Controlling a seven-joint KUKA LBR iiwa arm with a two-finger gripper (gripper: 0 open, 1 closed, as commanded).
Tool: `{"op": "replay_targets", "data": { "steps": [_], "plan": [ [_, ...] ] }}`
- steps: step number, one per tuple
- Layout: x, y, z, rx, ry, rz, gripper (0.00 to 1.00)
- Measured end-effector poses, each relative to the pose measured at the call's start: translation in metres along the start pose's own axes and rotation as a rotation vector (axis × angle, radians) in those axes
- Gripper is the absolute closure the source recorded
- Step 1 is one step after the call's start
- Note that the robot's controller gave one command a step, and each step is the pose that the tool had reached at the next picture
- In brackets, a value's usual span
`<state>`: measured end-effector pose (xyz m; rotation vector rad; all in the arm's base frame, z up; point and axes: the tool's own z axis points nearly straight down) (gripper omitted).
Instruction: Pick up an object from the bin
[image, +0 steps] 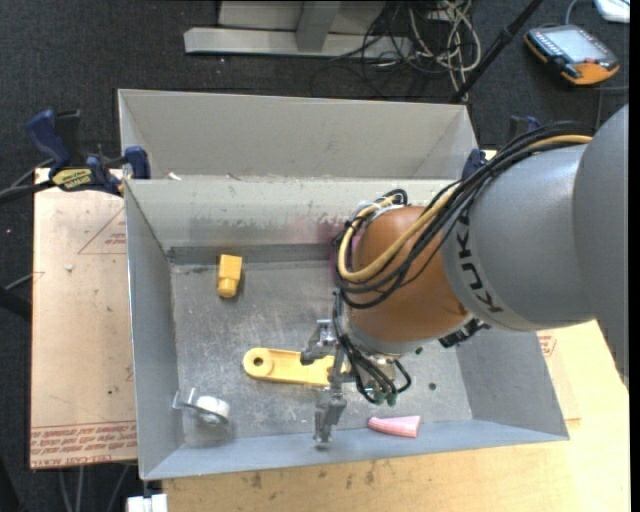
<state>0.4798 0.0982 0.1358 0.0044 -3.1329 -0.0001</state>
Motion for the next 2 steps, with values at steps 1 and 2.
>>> {"op": "replay_targets", "data": {
  "steps": [1,2],
  "plan": [
    [-0.002,0.000,-0.004,-0.001,-0.008,0.003,0.00],
    [-0.093,-0.058,0.060,-0.001,-0.018,-0.102,1.00]
  ]
}}
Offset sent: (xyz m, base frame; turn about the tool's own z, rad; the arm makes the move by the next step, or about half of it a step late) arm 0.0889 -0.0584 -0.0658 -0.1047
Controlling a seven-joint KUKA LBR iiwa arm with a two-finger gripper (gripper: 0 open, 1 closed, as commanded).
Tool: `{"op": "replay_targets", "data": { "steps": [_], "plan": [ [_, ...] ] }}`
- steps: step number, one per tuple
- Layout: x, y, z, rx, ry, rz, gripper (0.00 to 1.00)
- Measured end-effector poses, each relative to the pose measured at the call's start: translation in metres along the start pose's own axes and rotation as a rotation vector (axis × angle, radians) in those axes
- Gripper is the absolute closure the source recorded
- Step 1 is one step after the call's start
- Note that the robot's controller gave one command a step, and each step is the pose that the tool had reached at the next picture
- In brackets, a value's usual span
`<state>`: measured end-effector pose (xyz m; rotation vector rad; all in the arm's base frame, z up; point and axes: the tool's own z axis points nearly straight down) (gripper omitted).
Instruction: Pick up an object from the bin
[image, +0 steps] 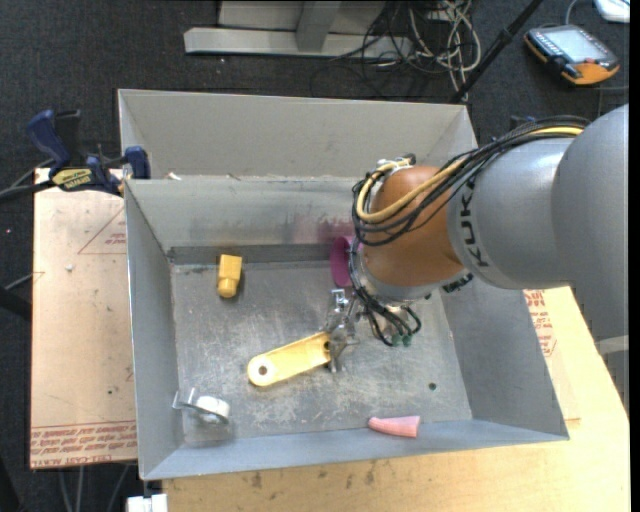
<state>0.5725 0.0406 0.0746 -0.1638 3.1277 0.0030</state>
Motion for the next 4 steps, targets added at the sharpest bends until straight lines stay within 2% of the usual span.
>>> {"op": "replay_targets", "data": {
  "steps": [1,2,3,4],
  "plan": [
    [0.000,0.000,0.000,0.000,0.000,0.000,1.00],
    [0.007,0.003,-0.038,0.000,0.015,-0.017,1.00],
    [0.008,0.003,-0.102,0.000,0.010,-0.097,1.00],
    [0.005,0.008,-0.109,0.001,0.001,-0.084,1.00]
  ]
}}
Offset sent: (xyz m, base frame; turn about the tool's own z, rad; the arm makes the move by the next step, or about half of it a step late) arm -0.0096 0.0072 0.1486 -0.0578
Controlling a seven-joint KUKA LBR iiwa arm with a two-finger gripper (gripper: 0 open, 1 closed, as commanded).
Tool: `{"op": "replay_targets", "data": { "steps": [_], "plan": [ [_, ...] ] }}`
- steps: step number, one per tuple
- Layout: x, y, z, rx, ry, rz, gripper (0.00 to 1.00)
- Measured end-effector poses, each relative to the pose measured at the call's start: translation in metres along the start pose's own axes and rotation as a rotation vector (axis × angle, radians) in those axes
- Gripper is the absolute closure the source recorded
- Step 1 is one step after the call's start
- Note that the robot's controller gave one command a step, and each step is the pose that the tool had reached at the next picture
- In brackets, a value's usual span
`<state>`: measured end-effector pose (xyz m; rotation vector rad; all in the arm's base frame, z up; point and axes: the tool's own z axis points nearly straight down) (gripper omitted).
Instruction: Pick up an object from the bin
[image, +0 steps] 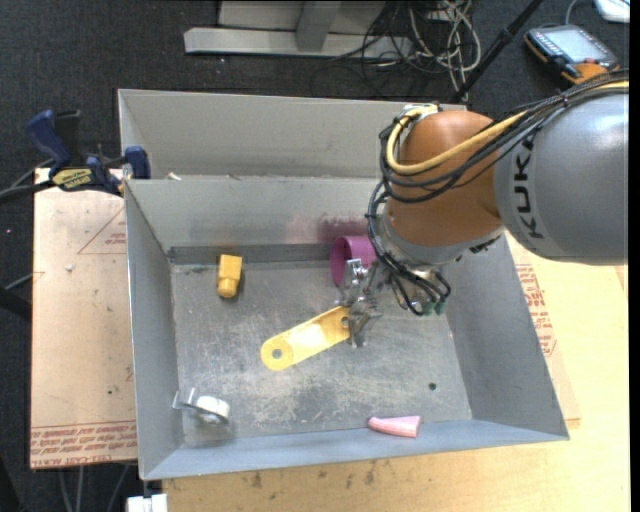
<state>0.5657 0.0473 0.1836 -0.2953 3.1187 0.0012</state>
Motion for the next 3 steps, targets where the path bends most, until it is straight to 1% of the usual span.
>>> {"op": "replay_targets", "data": {
  "steps": [1,2,3],
  "plan": [
    [0.003,-0.005,-0.015,-0.002,0.012,-0.021,1.00],
    [-0.004,-0.017,-0.074,-0.001,0.009,-0.042,1.00],
    [-0.004,-0.020,-0.088,-0.001,0.005,-0.052,1.00]
  ]
}}
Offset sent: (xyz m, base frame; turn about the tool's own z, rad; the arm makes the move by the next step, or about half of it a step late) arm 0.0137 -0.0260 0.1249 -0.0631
